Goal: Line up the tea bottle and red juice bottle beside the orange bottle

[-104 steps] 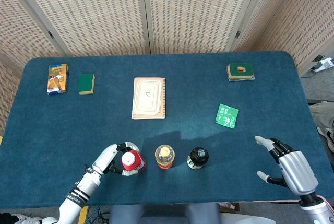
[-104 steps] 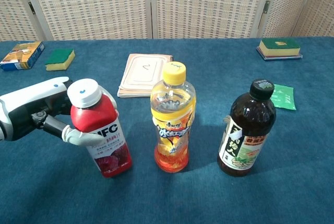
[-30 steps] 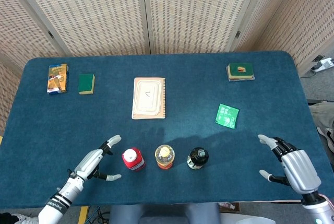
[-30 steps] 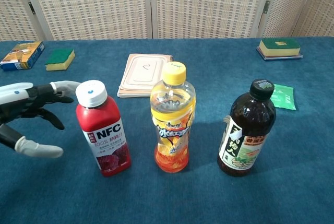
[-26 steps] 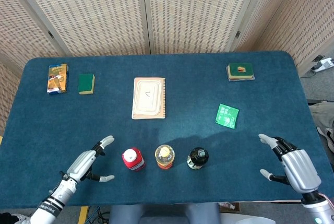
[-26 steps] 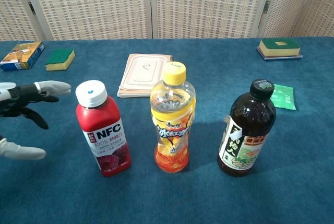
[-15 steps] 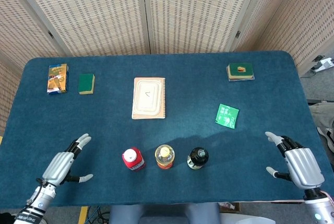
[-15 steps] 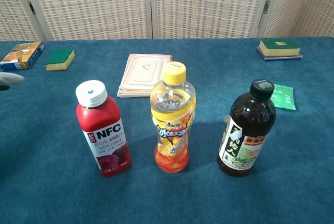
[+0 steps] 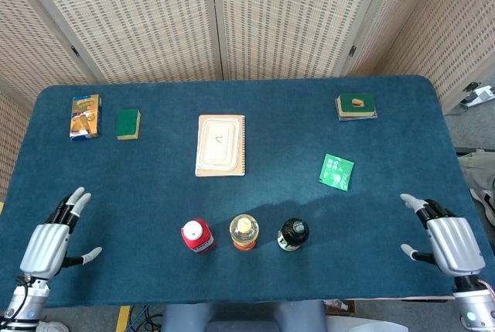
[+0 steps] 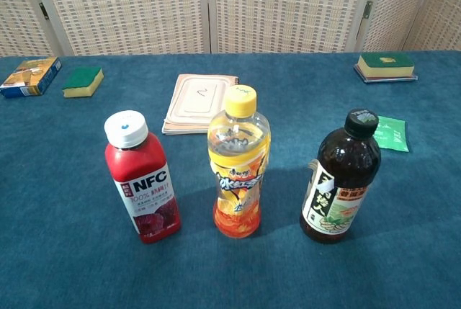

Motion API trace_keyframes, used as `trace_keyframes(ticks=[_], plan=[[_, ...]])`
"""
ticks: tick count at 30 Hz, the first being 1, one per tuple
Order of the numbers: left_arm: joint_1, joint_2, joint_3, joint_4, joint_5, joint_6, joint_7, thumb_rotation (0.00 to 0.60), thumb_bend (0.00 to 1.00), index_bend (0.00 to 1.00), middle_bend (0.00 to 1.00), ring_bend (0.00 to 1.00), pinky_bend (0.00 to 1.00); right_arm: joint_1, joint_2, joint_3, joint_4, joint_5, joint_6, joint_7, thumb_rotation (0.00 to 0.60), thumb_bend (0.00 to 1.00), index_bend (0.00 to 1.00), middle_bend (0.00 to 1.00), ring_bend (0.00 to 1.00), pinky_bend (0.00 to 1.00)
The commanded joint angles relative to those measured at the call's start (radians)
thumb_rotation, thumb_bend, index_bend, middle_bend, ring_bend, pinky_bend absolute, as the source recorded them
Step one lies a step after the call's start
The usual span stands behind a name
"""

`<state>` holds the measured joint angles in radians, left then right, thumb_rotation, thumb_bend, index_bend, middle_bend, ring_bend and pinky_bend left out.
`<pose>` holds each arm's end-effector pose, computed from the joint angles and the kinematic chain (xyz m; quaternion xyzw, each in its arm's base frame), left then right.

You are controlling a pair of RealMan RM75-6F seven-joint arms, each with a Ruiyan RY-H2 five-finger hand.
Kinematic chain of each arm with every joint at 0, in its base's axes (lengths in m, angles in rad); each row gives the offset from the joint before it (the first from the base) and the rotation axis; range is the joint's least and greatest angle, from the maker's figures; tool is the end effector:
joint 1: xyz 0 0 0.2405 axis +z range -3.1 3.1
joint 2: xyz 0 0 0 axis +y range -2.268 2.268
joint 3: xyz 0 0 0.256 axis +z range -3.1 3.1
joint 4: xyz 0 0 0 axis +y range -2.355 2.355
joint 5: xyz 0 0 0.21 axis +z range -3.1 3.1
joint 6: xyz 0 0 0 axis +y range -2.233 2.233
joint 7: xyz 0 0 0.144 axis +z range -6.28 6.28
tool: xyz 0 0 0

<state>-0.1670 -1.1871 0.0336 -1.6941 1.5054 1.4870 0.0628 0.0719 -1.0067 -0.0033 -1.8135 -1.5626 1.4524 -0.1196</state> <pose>-0.2786 0.1845 0.1198 -0.6158 -0.4102 -0.4109 0.5326 -0.2784 -0.1627 0.1620 0.6352 -0.3907 0.3630 0.5586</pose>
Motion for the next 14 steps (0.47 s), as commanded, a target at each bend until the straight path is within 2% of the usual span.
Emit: trace_keyframes(ticks=[1,7,14], plan=[[0.011,-0.003,-0.010,0.010,0.007,0.018,0.001,0.600,0.03,0.07,0.00,0.00,0.24,-0.002,0.000,0.001,0.000,0.004,-0.001,-0.004,0.600,0.00,0.20,0.31,0.24,0.46],[0.025,-0.005,-0.024,0.017,0.023,0.048,0.018,0.600,0.03,0.09,0.00,0.00,0.24,-0.006,0.011,0.002,-0.001,0.019,-0.003,-0.003,0.600,0.00,0.21,0.31,0.24,0.46],[0.024,-0.014,-0.030,0.026,0.014,0.023,0.032,0.600,0.03,0.09,0.00,0.00,0.24,0.000,0.015,0.009,0.002,0.037,-0.019,0.009,0.600,0.00,0.21,0.31,0.24,0.46]])
